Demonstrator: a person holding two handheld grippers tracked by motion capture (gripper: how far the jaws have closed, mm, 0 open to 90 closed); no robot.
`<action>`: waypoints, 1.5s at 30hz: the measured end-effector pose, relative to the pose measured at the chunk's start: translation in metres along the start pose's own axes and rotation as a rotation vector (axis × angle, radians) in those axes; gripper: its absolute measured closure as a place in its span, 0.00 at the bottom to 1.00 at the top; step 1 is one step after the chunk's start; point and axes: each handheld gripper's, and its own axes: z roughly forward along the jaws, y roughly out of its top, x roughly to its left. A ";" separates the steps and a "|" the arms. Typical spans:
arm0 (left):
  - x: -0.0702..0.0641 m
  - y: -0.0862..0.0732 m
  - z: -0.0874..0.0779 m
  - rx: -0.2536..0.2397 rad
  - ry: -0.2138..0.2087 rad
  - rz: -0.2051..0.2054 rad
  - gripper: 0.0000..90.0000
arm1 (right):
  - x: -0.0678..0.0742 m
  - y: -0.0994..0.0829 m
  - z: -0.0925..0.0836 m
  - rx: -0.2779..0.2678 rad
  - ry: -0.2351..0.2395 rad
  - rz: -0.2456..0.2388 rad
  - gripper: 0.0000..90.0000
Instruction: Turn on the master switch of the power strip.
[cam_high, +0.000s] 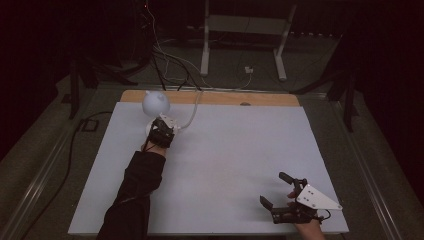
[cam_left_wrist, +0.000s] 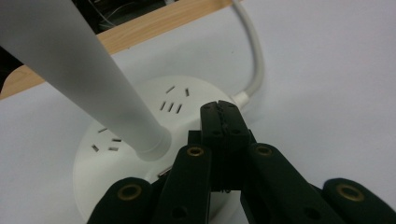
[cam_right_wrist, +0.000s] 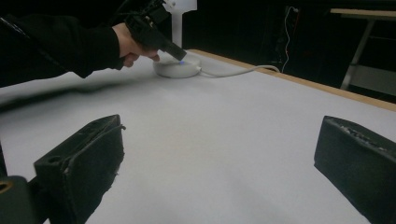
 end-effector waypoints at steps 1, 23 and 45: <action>-0.001 0.001 -0.001 -0.002 0.000 0.001 1.00 | 0.000 0.000 0.000 0.000 0.000 0.000 0.02; -0.004 0.006 -0.029 0.000 -0.073 -0.081 0.80 | 0.001 0.001 -0.001 -0.007 -0.003 -0.005 0.02; -0.006 0.007 -0.044 0.047 -0.277 -0.100 0.02 | 0.001 0.001 0.000 -0.006 -0.004 -0.007 0.01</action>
